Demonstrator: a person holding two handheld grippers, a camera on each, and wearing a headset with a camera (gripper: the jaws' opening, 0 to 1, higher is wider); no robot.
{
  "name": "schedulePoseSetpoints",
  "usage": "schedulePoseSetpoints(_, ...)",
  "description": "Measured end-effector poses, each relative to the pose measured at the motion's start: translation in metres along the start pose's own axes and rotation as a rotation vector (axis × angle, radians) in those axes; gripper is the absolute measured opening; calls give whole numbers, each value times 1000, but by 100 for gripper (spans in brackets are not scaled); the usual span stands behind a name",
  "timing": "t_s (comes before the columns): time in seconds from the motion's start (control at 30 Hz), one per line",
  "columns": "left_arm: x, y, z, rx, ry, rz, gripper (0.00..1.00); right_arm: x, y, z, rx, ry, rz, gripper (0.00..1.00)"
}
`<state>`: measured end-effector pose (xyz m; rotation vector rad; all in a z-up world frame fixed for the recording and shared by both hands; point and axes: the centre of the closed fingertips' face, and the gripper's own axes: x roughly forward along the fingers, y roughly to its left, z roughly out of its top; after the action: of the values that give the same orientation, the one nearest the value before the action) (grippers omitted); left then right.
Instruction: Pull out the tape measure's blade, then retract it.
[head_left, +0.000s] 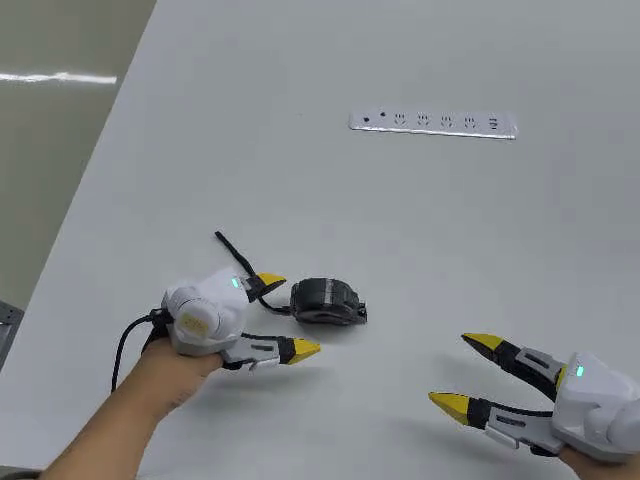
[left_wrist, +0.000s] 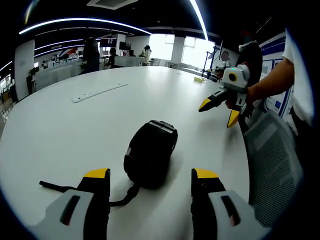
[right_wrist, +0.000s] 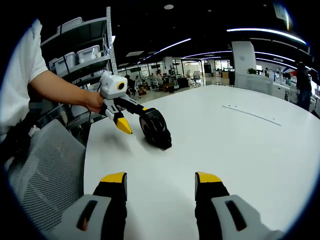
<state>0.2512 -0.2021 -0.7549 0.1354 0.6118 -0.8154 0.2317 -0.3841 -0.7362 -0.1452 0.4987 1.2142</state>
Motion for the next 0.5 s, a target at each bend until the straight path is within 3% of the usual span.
schedulePoseSetpoints(0.37,13,5,0,27,13,-31,59,5,-4,2,4,5,3,53)
schedulePoseSetpoints(0.5,18,6,-7,28,28,-44,58,7,-7,2,6,6,5,52)
